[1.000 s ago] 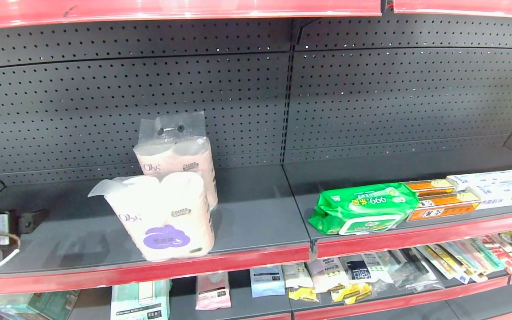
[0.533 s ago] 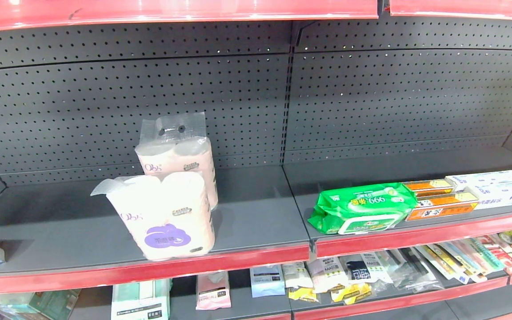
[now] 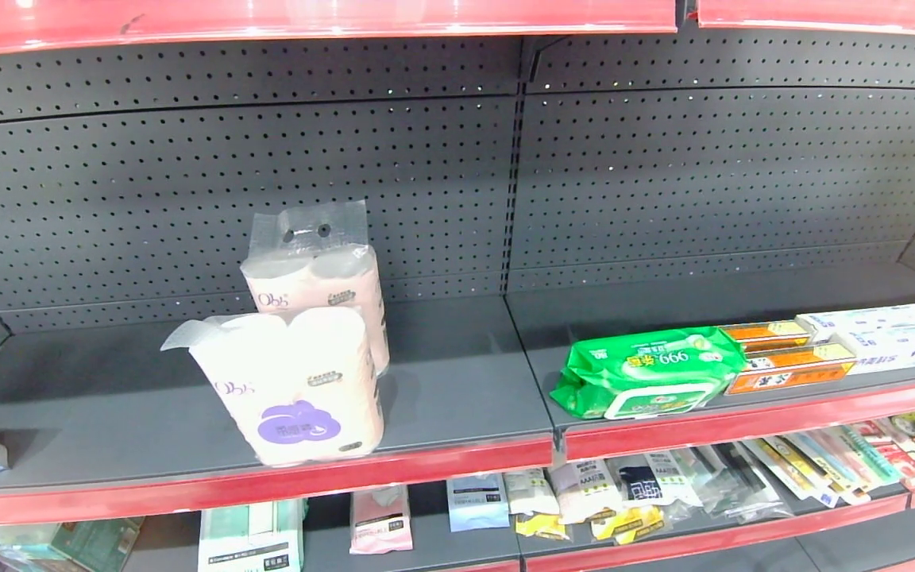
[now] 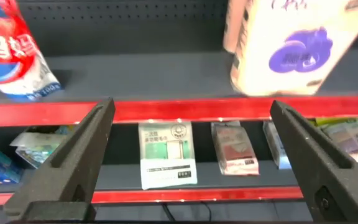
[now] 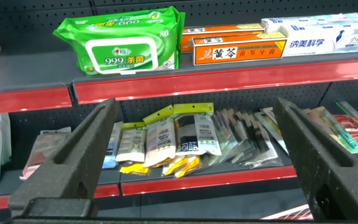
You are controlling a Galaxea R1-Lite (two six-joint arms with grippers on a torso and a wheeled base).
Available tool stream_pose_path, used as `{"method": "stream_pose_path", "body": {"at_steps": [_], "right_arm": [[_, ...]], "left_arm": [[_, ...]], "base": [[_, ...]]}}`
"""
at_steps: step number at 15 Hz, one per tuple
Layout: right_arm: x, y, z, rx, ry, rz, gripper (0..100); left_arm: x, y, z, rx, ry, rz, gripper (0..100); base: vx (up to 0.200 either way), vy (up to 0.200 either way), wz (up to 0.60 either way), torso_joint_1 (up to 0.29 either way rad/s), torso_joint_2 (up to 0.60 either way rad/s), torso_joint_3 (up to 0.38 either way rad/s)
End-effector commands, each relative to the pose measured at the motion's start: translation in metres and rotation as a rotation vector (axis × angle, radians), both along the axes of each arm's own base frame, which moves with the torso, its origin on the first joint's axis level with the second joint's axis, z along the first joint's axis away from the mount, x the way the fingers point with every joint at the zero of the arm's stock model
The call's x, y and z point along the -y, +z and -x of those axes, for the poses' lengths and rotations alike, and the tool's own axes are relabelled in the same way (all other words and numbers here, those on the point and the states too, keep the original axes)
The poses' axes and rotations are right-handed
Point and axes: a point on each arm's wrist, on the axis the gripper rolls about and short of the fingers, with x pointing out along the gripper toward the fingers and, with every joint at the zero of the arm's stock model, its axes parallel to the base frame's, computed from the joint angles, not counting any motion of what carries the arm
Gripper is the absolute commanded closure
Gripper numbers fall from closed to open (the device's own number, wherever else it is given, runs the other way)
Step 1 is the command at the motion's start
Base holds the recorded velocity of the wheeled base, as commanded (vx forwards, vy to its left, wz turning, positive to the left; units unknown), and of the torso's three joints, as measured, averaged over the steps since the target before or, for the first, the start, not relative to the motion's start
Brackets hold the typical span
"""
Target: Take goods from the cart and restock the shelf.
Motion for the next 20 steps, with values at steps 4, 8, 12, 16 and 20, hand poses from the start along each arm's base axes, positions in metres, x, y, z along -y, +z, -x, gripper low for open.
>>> {"method": "stream_pose_path", "body": {"at_steps": [4,8,12,16,20], "right_arm": [[0.0,0.0001,-0.0001,0.0,0.001,0.002,0],[0.0,0.0001,-0.0001,0.0,0.002,0.002,0],[0.0,-0.0001,-0.0001,-0.002,0.005,0.002,0],[0.0,0.0001,-0.0002,-0.002,0.005,0.002,0],[0.0,0.0001,-0.0001,0.0,0.005,0.002,0]], "left_arm": [[0.0,-0.0021,0.0004,0.002,0.0,-0.006,0],[-0.0002,-0.0021,0.0003,0.0,-0.013,-0.006,0],[-0.0009,-0.0021,0.0003,0.001,-0.058,-0.006,0],[-0.0009,-0.0022,0.001,0.01,-0.059,-0.007,0],[-0.0015,-0.0034,0.0061,0.076,-0.093,-0.009,0]], "base": [[0.0,0.0,0.0,0.0,0.0,0.0],[0.0,0.0,0.0,0.0,0.0,0.0],[0.0,0.0,0.45,0.003,0.0,-0.002],[0.0,0.0,0.6,0.005,0.0,0.004],[0.0,0.0,0.3,-0.001,0.0,0.002]]}}
